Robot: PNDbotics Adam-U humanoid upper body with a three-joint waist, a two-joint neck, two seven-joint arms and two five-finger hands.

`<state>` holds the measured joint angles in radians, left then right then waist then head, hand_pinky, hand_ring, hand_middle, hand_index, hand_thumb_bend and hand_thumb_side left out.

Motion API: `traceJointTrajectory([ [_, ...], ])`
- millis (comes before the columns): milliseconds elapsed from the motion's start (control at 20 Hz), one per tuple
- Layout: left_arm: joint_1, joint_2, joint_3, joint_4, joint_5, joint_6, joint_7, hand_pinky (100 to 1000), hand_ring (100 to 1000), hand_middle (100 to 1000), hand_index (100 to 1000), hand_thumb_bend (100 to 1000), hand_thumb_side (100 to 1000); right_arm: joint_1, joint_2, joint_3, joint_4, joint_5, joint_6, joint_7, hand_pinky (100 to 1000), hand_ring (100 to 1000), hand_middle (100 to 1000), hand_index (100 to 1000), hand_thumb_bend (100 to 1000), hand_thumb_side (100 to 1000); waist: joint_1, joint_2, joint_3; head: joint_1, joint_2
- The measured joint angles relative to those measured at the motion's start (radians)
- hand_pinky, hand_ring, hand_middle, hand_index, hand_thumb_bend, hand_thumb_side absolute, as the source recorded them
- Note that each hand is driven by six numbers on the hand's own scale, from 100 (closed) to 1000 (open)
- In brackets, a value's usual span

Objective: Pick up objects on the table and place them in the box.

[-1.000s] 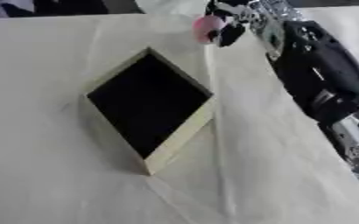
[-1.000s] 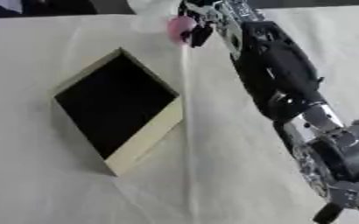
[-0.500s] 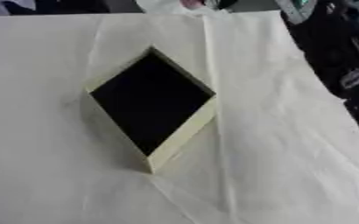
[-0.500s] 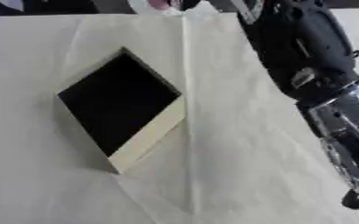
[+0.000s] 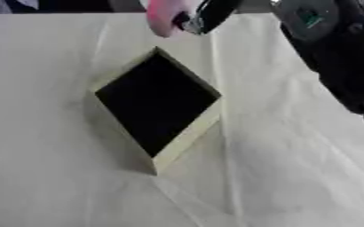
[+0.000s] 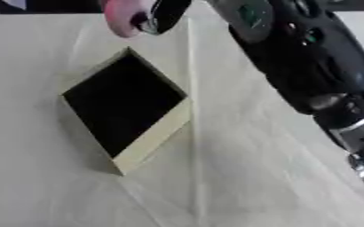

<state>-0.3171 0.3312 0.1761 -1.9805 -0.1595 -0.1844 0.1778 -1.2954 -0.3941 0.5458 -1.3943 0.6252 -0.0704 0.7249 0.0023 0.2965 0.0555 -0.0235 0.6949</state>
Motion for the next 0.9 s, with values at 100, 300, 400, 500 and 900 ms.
traceJointTrajectory([
  [100,0.000,0.001,0.000,0.000,0.000,0.000,0.000,707,753,774,781,100,696,0.013,-0.012,0.016,-0.032,-0.016,0.016,0.016,768,696,522,717,100,100,-0.002,0.000,0.000,0.000,0.000],
  [300,0.000,0.002,0.000,0.000,0.000,0.000,0.000,707,753,775,781,100,696,0.035,-0.031,0.042,-0.090,-0.046,0.039,0.036,769,699,523,719,100,100,-0.003,0.000,0.000,0.000,0.000],
  [400,0.000,0.002,0.000,0.000,0.000,0.000,0.000,707,753,775,781,100,697,0.042,-0.036,0.053,-0.110,-0.051,0.049,0.045,769,702,524,718,100,100,-0.003,0.000,0.000,0.000,0.000],
  [500,0.000,0.002,0.000,0.000,0.000,0.001,-0.001,707,753,775,781,100,697,0.052,-0.036,0.063,-0.117,-0.051,0.056,0.053,766,702,522,717,100,100,-0.002,0.000,0.000,0.000,0.000],
  [900,0.000,0.002,0.000,0.000,0.000,0.003,-0.004,707,752,776,780,100,698,0.088,-0.032,0.105,-0.091,-0.054,0.055,0.078,763,708,524,715,100,100,0.001,0.000,0.001,-0.002,0.000],
])
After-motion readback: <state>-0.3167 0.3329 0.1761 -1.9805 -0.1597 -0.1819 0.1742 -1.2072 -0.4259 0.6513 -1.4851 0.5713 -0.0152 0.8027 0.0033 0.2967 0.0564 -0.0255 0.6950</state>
